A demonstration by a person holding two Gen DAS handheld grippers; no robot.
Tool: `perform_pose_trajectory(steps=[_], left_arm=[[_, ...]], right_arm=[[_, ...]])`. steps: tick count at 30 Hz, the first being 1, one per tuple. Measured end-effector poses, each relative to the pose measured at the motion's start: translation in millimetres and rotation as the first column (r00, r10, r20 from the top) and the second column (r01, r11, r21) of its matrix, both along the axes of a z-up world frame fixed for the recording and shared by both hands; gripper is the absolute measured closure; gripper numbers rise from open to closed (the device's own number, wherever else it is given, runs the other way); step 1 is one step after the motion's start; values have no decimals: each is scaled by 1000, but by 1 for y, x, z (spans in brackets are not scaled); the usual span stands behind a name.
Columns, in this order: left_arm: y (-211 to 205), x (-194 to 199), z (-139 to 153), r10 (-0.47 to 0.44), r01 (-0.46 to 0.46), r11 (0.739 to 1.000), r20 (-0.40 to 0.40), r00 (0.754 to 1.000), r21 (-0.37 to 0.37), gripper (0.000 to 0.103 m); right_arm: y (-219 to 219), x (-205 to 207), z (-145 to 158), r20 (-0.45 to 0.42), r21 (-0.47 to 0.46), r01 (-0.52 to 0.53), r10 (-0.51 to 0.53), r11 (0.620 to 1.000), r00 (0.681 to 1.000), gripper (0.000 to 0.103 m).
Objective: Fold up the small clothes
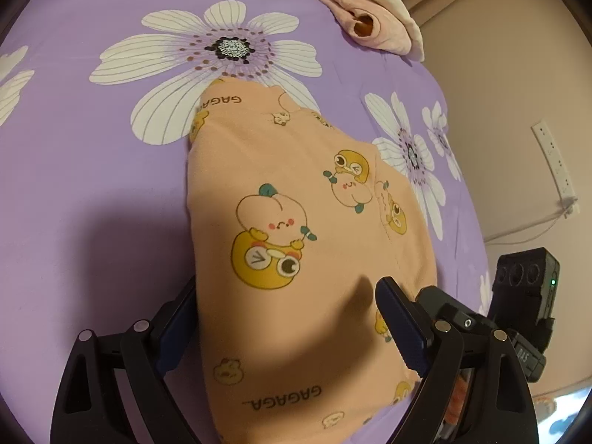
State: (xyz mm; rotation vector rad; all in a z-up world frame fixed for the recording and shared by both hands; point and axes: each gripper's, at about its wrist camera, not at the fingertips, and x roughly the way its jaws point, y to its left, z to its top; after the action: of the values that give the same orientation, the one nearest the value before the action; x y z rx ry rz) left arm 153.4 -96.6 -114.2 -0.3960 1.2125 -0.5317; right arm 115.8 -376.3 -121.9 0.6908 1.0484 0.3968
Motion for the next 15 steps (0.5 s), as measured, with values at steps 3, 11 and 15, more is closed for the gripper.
perform_pose_trajectory(steps=[3,11,15], left_arm=[[-1,1,0,-2,2,1000,1,1000,-3,13],[0,1,-1,-7,7,1000,5,1000,-7,15],[2,4,-1,1,-1,1000,3,1000,-7,22]], right_arm=[[1,2,0,9,-3,-9,9,1000,1000,24],[8,11,-3,34,-27,-11,12,1000,999,33],[13,16,-5,46,-47,-14,17,999,999,37]])
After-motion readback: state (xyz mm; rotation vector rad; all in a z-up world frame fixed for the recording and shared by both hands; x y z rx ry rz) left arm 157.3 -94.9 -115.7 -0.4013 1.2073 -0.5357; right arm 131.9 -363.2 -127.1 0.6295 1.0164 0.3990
